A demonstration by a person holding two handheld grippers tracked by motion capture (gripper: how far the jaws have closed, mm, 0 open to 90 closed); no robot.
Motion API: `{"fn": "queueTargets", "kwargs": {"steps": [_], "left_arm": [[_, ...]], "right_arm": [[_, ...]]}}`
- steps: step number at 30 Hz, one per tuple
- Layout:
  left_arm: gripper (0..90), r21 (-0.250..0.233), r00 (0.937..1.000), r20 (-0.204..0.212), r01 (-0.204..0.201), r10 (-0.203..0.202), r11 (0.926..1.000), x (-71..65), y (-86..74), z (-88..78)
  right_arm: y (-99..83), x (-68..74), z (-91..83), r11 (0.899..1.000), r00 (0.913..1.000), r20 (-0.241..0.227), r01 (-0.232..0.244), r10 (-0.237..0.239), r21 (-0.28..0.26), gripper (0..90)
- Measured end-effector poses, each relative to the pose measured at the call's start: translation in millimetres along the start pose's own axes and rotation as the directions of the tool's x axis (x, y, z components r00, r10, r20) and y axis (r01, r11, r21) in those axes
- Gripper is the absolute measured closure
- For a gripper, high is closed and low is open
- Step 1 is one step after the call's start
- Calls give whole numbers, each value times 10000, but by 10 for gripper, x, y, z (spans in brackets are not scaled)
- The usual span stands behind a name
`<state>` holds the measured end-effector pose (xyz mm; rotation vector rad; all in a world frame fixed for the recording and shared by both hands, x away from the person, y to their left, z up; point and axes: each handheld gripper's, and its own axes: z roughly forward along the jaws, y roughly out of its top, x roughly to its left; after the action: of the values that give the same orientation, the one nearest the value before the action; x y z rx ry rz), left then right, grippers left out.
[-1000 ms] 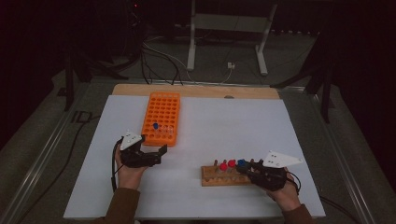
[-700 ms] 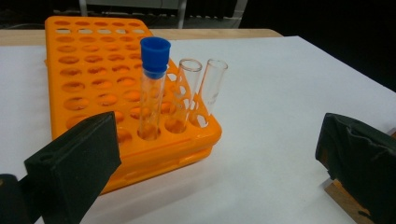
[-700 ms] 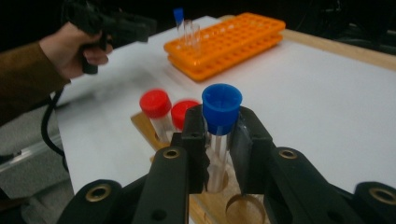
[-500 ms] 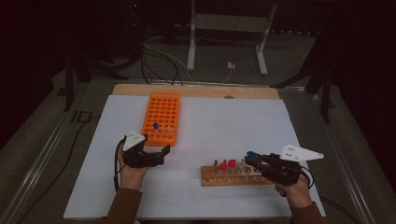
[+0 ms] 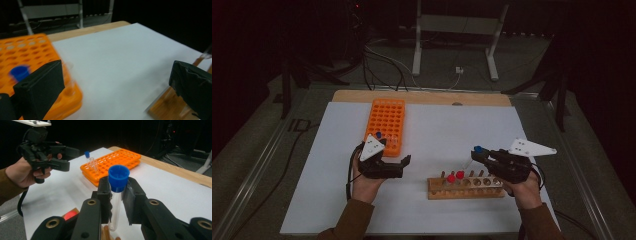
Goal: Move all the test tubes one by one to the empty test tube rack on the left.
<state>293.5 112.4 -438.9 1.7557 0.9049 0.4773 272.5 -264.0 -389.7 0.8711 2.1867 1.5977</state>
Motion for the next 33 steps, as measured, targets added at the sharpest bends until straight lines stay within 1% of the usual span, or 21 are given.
{"fn": "queueTargets", "kwargs": {"steps": [5, 10, 12, 20, 23, 25, 28, 30, 33], "left_arm": [[6, -182, 9988, 336, -353, 359, 9992, -149, 100, 62], [6, -261, 9962, 655, -555, 571, 9981, -273, 165, 127], [6, -297, 9952, 704, -665, 685, 9973, -315, 189, 149], [6, -397, 9909, 1089, -757, 796, 9963, -462, 260, 248], [6, -208, 9886, 1160, -938, 956, 9954, -525, 288, 288], [11, -115, 9857, 1328, -1026, 1033, 9947, -557, 305, 304], [37, -32, 9822, 1465, -1184, 1176, 9930, -599, 323, 322], [42, 32, 9828, 1416, -1206, 1189, 9927, -626, 333, 346], [39, 94, 9843, 1404, -1093, 1069, 9940, -651, 342, 384]], "right_arm": [[57, 7, 114, 10000, 10000, -12, -36, 36, 18, 766], [126, 8, 209, 10000, 10000, -58, -65, 65, -2, 766], [147, 8, 237, 10000, 10000, -50, -63, 63, 34, 766], [206, 44, 380, 9998, 9997, -236, -15, 20, 217, 766], [211, 66, 439, 9995, 9995, -313, -43, 53, 318, 766], [213, 75, 469, 9993, 9993, -354, -62, 75, 368, 766], [215, 93, 499, 9992, 9990, -422, -105, 121, 395, 766], [218, 112, 525, 9992, 9987, -486, -100, 119, 396, 766], [232, 138, 560, 9991, 9985, -547, -62, 85, 427, 766]]}}
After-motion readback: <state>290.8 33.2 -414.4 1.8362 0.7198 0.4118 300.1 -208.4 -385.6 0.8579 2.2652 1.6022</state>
